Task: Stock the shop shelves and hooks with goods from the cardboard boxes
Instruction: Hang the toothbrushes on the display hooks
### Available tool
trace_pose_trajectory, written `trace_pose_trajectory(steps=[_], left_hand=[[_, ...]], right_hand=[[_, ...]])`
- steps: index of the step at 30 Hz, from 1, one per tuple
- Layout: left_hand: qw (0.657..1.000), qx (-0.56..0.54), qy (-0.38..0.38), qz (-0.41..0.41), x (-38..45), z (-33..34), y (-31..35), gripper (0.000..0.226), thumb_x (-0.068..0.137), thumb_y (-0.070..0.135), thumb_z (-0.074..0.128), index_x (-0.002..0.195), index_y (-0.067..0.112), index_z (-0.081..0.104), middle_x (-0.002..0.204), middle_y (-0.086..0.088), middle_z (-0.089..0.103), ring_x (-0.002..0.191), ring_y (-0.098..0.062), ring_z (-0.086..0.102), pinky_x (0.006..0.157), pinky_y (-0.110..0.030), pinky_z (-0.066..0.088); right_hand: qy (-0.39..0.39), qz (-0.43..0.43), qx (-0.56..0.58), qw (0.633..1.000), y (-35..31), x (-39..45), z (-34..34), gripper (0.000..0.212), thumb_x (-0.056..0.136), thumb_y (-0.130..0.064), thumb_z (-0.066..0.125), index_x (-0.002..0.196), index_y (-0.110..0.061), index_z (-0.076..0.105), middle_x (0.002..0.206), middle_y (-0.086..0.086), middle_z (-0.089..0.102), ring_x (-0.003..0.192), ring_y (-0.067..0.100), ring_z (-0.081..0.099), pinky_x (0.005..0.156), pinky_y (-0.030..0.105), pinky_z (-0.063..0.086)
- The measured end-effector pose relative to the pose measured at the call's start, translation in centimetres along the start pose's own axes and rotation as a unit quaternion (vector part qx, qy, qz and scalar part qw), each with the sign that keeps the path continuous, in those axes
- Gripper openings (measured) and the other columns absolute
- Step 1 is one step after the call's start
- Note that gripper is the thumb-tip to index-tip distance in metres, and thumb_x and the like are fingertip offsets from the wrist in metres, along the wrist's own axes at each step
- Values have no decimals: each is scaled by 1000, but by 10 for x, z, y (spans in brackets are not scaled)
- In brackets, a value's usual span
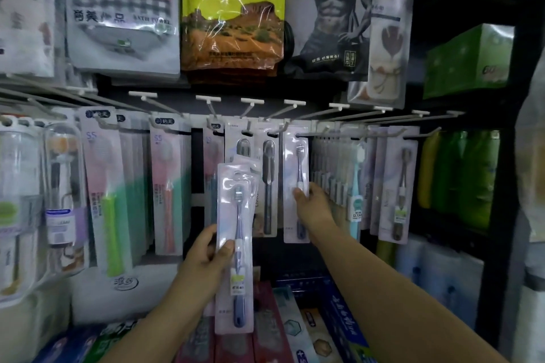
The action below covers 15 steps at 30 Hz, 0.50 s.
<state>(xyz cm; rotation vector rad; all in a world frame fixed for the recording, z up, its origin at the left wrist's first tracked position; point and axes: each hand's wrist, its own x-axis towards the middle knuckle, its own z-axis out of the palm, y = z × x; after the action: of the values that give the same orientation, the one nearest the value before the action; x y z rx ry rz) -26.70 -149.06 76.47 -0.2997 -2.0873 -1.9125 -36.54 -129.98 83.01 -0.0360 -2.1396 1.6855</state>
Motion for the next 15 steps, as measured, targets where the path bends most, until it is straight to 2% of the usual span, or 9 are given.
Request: trace_pose_trajectory(steps=[2, 5, 8, 11, 13, 15], left_hand=[[1000, -7, 0, -2, 1, 0, -1, 34, 95, 29, 51, 128, 35, 49, 108, 11, 66, 100, -4, 60, 78, -22, 45], [1000, -26, -8, -4, 1, 1, -2, 28, 94, 29, 51, 121, 38, 51, 107, 9, 67, 101, -6, 61, 74, -19, 45], [999, -34, -8, -10, -1, 4, -3, 32, 95, 30, 51, 125, 36, 49, 109, 7, 66, 101, -7, 61, 72, -17, 45], [1000, -22, -2, -17, -1, 9, -7, 38, 96, 32, 50, 133, 33, 46, 118, 5, 63, 103, -7, 60, 78, -20, 46], [1000, -17, 9, -17, -3, 12, -8, 42, 96, 33, 50, 137, 31, 43, 124, 2, 60, 108, -10, 58, 85, -24, 46], [999, -26, 21, -15, -6, 17, -5, 38, 96, 32, 51, 133, 30, 45, 121, 2, 62, 105, -11, 60, 82, -24, 48]], right_hand=[[0, 9, -4, 1000, 2, 4, 2, 52, 101, -32, 44, 146, -11, 31, 150, 10, 35, 134, 29, 38, 105, 35, 34], [1, 16, -25, 1000, -1, 9, 3, 51, 101, -35, 42, 144, -8, 34, 144, 13, 41, 129, 29, 41, 98, 31, 35], [-7, 53, -43, 998, 0, 9, 8, 62, 100, -38, 41, 150, -9, 19, 154, 14, 28, 137, 32, 33, 110, 39, 30], [29, 53, -80, 995, 17, -10, 14, 66, 92, -30, 55, 146, -8, 25, 146, 15, 35, 129, 33, 41, 108, 42, 39], [49, -13, -102, 994, 29, -40, 15, 53, 92, -26, 58, 137, -7, 38, 136, 11, 39, 121, 27, 45, 105, 39, 42], [2, -69, -58, 996, 35, -75, 14, 29, 95, -26, 56, 119, -12, 51, 116, 1, 49, 103, 13, 53, 91, 21, 48]])
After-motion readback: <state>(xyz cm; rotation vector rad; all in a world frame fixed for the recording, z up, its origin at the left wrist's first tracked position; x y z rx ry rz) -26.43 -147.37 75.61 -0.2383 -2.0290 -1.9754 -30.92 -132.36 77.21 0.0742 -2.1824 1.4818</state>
